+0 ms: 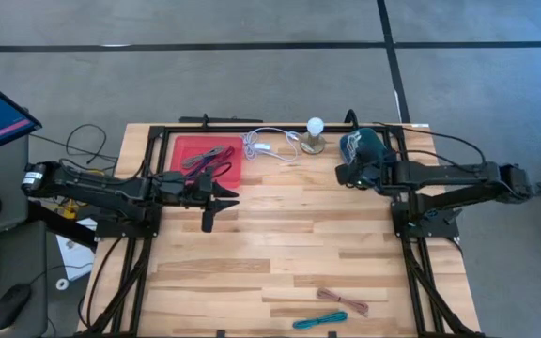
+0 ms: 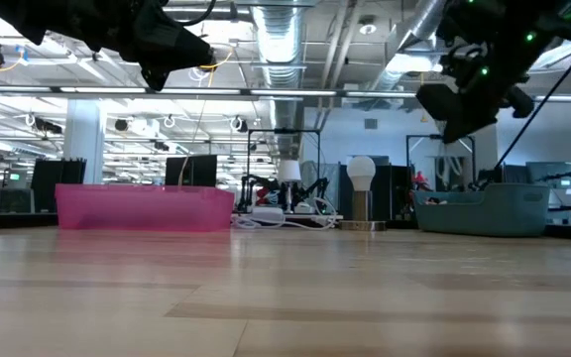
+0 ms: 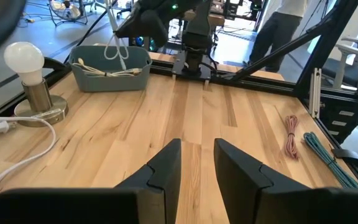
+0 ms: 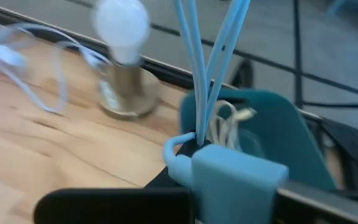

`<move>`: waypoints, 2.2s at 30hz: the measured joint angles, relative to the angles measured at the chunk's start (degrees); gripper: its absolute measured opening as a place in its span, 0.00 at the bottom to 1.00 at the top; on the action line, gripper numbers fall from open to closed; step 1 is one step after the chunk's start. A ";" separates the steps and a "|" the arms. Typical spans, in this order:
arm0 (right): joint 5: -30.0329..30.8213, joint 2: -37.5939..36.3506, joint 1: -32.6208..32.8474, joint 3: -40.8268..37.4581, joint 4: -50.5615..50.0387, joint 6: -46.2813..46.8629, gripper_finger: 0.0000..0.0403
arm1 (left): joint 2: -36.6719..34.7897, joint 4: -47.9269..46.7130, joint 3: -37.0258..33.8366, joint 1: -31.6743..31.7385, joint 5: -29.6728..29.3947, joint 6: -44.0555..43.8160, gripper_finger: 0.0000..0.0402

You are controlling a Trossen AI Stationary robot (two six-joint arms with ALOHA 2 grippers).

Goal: Pick & Place USB Port
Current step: Put the light blue charger cable into the blue bin, then put the light pink charger cable into the blue bin

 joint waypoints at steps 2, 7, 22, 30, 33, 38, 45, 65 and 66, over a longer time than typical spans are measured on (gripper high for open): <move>-0.57 0.03 -1.77 0.00 -2.35 1.12 0.00 | 0.02 0.00 0.00 0.00 0.00 0.00 0.24; -2.93 0.52 -5.59 0.00 -6.45 2.00 0.00 | 0.02 0.00 0.00 0.00 0.00 -0.02 0.24; -9.14 0.55 -13.21 0.00 -16.70 4.31 0.00 | 0.02 0.02 0.00 0.00 0.02 -0.02 0.24; -12.84 0.55 -14.77 0.00 -16.81 4.28 0.01 | 0.02 0.02 0.00 0.00 0.02 -0.02 0.24; -13.65 0.55 -15.24 0.00 -16.81 4.29 0.06 | 0.02 0.02 0.00 0.00 0.01 -0.02 0.24; -13.52 0.55 -16.48 0.00 -16.83 3.18 0.16 | 0.02 0.02 0.00 -0.01 0.01 -0.02 0.24; -13.48 0.42 -16.76 1.13 -16.64 -0.92 0.28 | 0.02 0.04 0.00 0.00 0.02 -0.02 0.24; -26.48 0.42 8.55 10.97 3.35 -23.40 0.25 | 0.04 -0.05 0.00 -0.15 0.07 0.00 0.24; -27.32 0.42 10.76 10.97 3.29 -23.42 0.24 | 0.04 -0.09 0.00 -0.15 0.11 0.00 0.24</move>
